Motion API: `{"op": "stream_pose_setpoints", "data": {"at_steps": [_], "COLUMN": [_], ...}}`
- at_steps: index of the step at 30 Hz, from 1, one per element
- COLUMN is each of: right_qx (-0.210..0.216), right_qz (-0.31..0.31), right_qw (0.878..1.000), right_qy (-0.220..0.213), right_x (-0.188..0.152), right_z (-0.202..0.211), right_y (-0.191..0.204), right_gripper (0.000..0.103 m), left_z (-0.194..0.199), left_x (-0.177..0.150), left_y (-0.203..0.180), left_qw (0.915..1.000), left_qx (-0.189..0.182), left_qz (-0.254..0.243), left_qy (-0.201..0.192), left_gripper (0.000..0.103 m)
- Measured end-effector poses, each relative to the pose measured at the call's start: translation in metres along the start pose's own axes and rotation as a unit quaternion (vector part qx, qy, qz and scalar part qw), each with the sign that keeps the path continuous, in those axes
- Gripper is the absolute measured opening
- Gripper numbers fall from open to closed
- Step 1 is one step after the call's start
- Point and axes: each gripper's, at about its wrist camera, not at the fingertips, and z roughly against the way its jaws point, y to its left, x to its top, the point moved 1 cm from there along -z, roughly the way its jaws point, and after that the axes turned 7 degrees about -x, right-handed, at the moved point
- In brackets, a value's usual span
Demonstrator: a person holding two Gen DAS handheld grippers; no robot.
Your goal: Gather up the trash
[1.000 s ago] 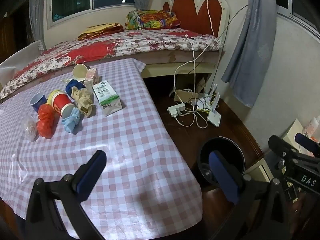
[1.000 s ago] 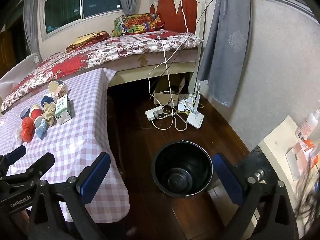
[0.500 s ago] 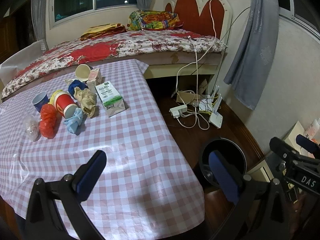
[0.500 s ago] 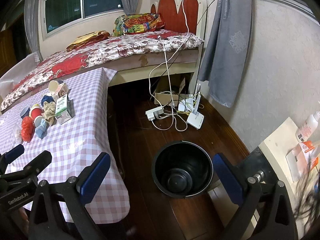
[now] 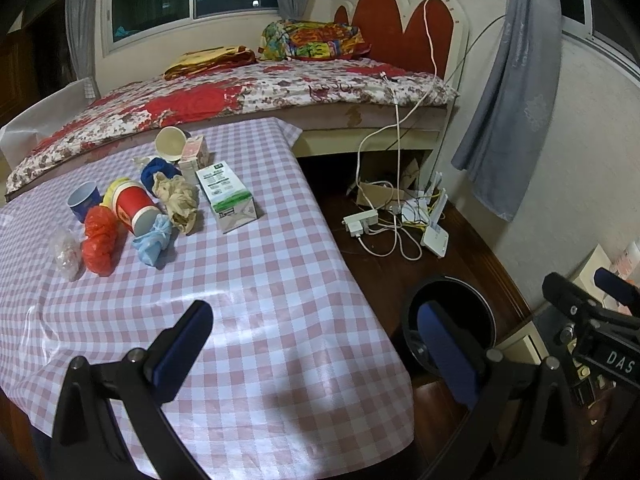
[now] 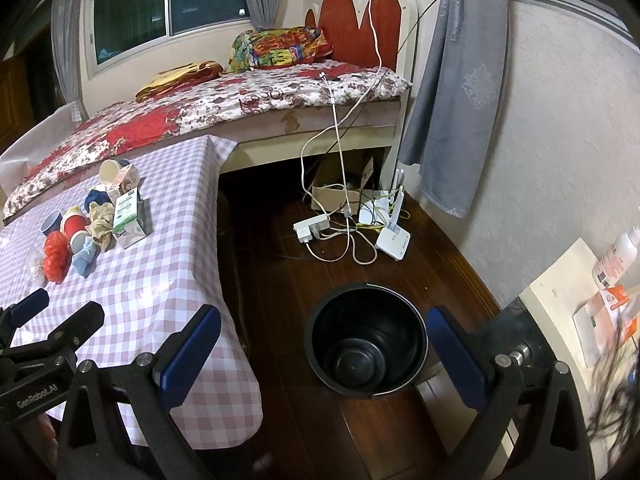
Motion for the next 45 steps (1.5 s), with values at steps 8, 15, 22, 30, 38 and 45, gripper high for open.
{"op": "stream_pose_setpoints", "data": {"at_steps": [8, 15, 22, 30, 38, 45], "right_qx": [0.0, 0.0, 0.0, 0.0, -0.001, -0.001], "right_qz": [0.001, 0.001, 0.001, 0.002, 0.002, 0.003], "right_qw": [1.0, 1.0, 1.0, 1.0, 1.0, 1.0], "right_qy": [-0.002, -0.001, -0.001, -0.001, -0.001, 0.0], "right_x": [0.0003, 0.0016, 0.0014, 0.0011, 0.001, 0.001], "right_z": [0.0015, 0.0021, 0.0019, 0.0023, 0.0024, 0.0018], "right_y": [0.0011, 0.0015, 0.0014, 0.0029, 0.0037, 0.0034], "right_gripper": [0.103, 0.103, 0.103, 0.103, 0.103, 0.103], "left_z": [0.0012, 0.0012, 0.0012, 0.0008, 0.0006, 0.0005], "left_x": [0.0006, 0.0002, 0.0, -0.0006, -0.0007, -0.0007], "left_y": [0.0012, 0.0009, 0.0008, 0.0016, 0.0014, 0.0013], "left_qw": [1.0, 1.0, 1.0, 1.0, 1.0, 1.0], "left_qx": [0.0, 0.0, 0.0, 0.0, -0.001, 0.0], "left_qz": [0.001, 0.001, 0.001, 0.001, 0.001, 0.0], "left_qy": [-0.001, -0.001, -0.001, 0.0, 0.0, 0.0], "left_gripper": [0.103, 0.103, 0.103, 0.103, 0.103, 0.103]}}
